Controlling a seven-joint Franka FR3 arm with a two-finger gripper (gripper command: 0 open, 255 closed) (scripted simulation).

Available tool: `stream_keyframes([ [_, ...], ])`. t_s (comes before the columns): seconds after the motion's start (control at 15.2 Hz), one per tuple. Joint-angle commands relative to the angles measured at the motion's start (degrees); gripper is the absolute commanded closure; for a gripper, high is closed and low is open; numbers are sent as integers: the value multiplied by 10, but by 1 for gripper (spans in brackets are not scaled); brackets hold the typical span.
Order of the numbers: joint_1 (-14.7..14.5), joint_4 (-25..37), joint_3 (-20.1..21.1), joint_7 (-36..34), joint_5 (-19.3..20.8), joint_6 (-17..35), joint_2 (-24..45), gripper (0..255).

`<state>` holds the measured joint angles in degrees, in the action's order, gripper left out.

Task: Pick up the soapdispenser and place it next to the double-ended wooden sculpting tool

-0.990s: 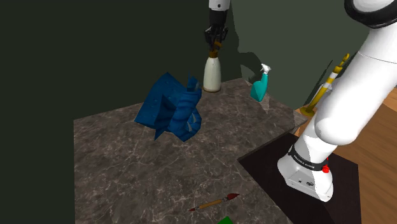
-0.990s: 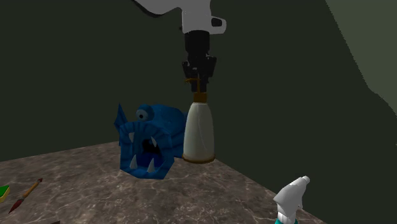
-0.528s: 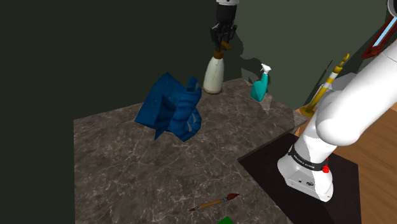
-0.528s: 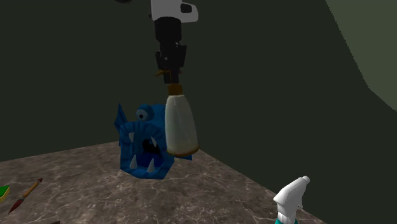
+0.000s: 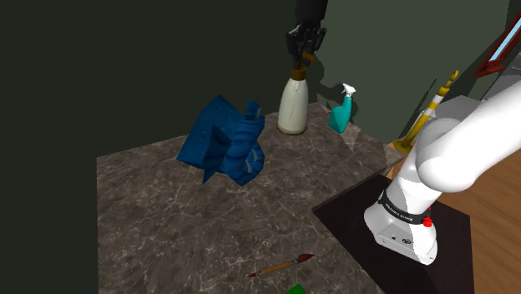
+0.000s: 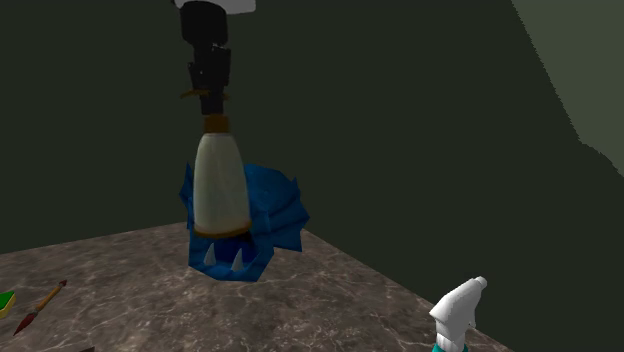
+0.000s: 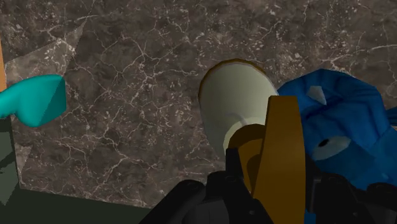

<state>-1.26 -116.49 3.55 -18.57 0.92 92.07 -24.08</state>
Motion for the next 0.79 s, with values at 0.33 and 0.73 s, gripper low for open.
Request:
stream_keyframes([
  [0.33, -26, -22, 47, -64, -30, -64, -87, 255],
  [0.73, -48, -16, 92, -125, -66, -122, -141, 255],
])
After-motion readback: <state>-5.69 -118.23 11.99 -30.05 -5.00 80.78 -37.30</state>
